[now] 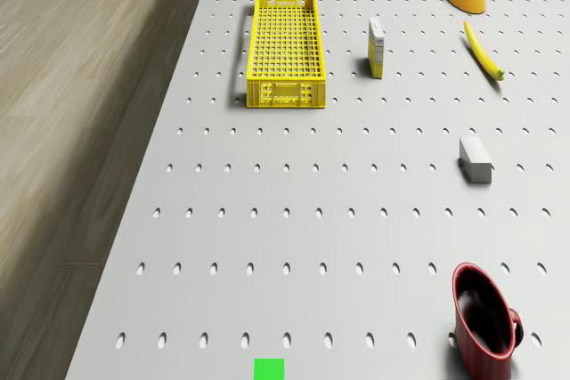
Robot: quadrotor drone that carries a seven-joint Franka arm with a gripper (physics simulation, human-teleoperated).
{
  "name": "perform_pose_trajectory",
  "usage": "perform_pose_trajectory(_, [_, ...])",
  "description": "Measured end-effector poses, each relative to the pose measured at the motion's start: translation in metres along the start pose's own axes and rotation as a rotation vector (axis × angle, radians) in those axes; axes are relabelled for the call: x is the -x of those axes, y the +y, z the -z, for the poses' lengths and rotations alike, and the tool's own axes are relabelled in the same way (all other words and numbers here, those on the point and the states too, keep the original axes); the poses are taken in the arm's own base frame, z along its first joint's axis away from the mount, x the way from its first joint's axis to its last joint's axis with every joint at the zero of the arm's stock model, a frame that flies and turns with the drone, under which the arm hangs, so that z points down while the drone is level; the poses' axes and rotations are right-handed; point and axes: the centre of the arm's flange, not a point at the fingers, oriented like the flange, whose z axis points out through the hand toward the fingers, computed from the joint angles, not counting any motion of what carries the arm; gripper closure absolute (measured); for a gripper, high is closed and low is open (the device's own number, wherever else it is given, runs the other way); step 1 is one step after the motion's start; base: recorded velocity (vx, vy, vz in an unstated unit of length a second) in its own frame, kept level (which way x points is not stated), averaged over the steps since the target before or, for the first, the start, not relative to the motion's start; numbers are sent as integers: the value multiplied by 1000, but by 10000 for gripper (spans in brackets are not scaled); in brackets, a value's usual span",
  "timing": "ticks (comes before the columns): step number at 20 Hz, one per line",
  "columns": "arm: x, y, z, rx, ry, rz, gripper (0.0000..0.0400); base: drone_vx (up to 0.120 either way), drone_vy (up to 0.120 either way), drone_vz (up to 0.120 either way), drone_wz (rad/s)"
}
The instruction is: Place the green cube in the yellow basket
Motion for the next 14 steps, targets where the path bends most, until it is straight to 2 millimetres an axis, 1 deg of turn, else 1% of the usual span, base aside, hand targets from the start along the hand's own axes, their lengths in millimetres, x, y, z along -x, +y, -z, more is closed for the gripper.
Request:
perform_pose_trajectory(1, [0, 0, 0, 2, 3, 0, 0, 0, 120, 0, 0])
perform_pose_trajectory(6, [2, -2, 0, 18, 24, 0, 0, 120, 120, 0, 0])
perform_pose_trajectory(14, [12, -11, -1, 109, 124, 2, 0, 120, 0, 0, 0])
